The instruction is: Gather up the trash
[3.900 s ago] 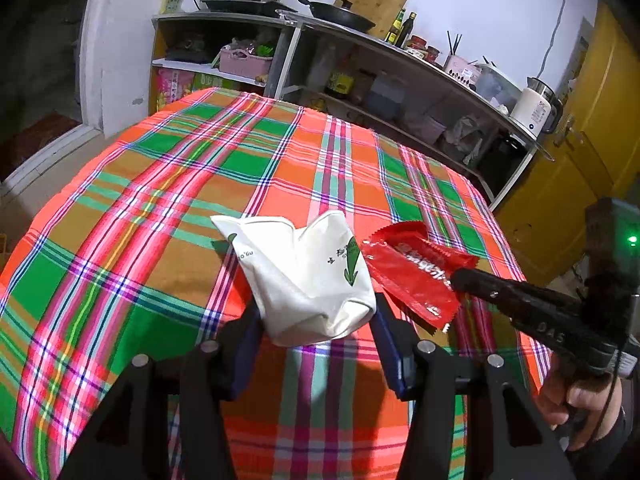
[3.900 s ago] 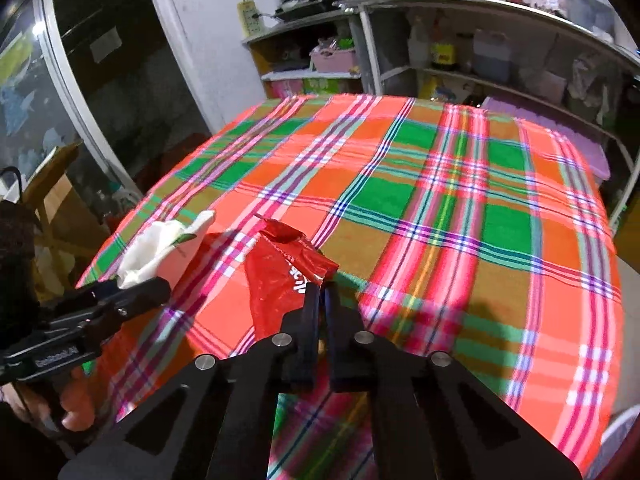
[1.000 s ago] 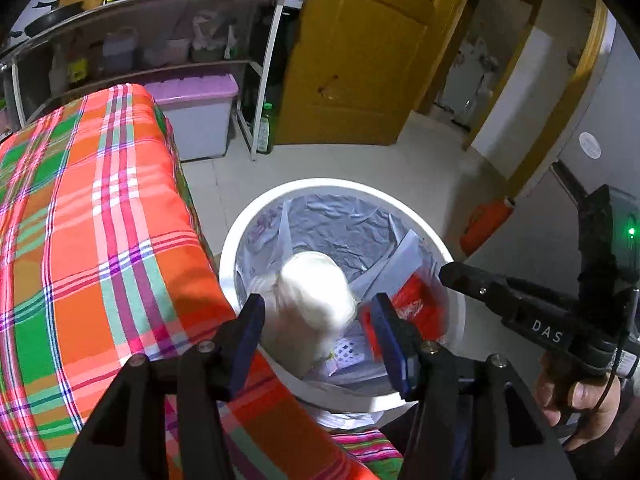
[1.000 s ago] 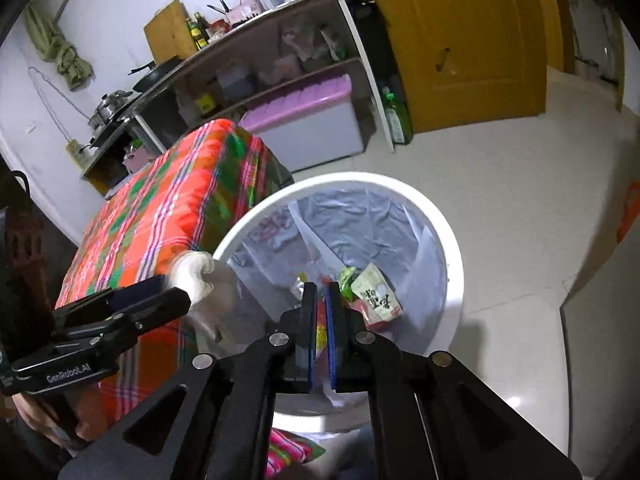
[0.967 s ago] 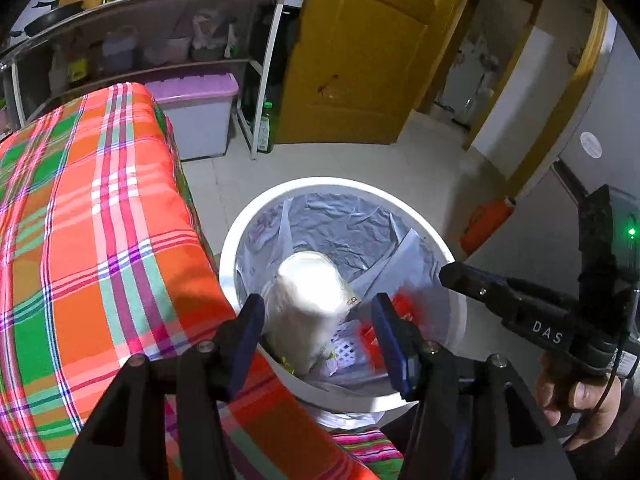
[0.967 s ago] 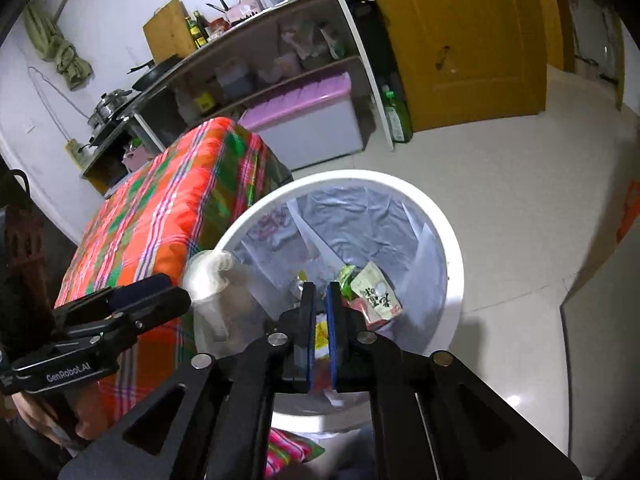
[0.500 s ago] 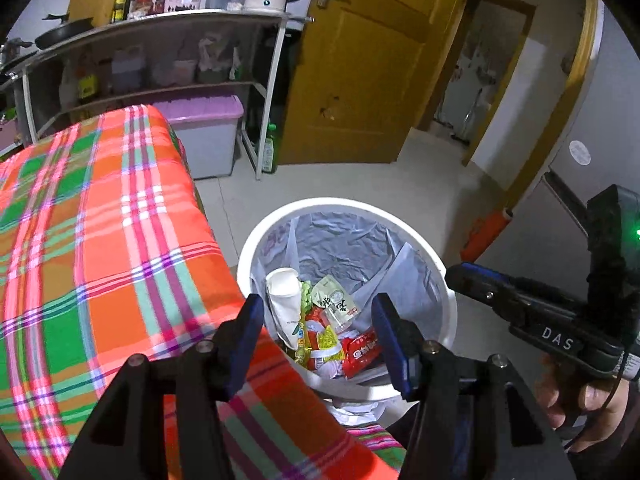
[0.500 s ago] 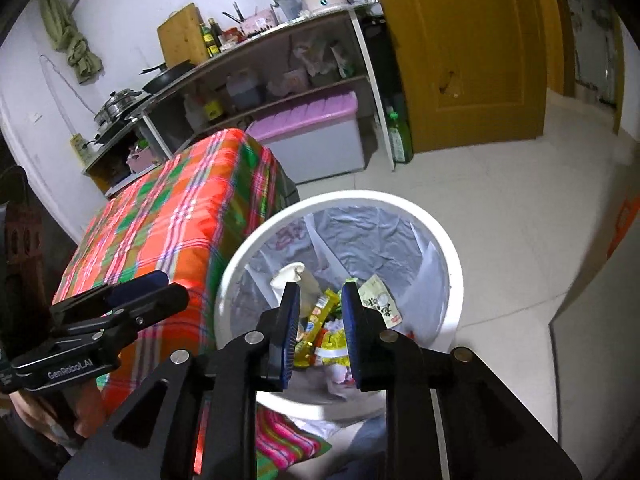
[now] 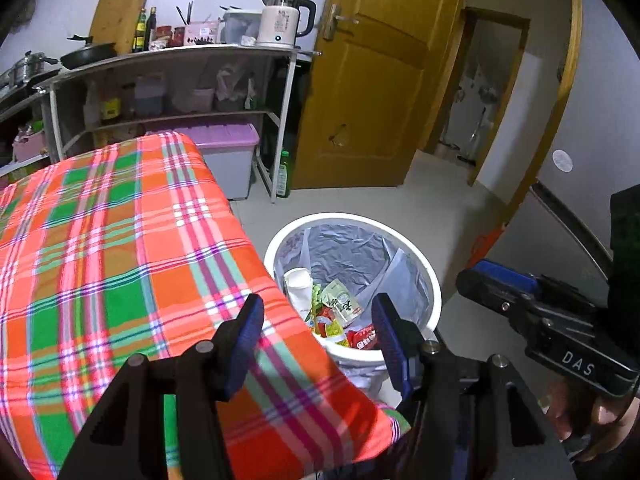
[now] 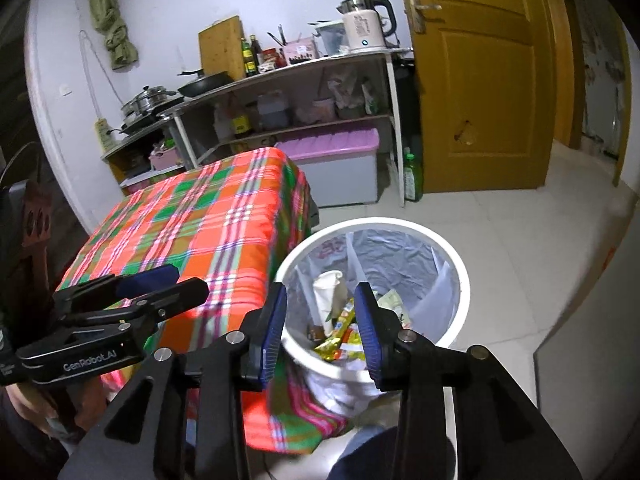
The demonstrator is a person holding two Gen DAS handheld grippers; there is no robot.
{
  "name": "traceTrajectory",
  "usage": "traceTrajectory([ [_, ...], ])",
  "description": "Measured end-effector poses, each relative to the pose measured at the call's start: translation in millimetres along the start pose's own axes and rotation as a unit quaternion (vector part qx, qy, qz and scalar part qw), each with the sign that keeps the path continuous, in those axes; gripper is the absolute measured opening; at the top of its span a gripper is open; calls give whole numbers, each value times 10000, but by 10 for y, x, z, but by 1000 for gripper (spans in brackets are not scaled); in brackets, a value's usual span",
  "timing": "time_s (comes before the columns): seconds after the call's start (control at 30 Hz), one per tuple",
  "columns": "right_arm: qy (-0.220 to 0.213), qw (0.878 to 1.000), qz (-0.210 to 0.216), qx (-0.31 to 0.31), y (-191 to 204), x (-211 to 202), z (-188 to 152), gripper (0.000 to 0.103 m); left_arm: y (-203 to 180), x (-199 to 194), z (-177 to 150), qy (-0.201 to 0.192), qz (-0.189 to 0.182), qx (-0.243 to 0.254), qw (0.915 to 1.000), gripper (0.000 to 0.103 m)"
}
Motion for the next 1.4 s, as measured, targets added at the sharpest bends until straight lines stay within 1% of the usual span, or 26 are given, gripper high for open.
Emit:
traceTrajectory([
  [0.27, -90, 9998, 41, -178, 229, -273, -158, 37, 37, -272, -144, -152, 125, 27, 9998, 58],
  [0.53, -74, 9997, 39, -250, 313, -356, -287, 37, 57, -431, -258, -229, 196, 51, 9995, 58],
  [1.13, -46, 9994, 86, -324, 374, -349, -311, 37, 35, -465, -352, -194, 237, 52, 9995, 58],
  [1.4, -15, 9994, 105, -339, 376, -342, -330, 37, 45, -467, -336, -204, 306, 39, 9993, 58],
])
Point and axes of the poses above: each gripper's, at about its wrist camera, not at the fingertips, and x roughly the way its jaws point, y to its left, z to its top, the point moved 9 cm from there along x, roughly the way its jaws point, and after that the axes turned 2 degrees about x, right-handed, at the moved point
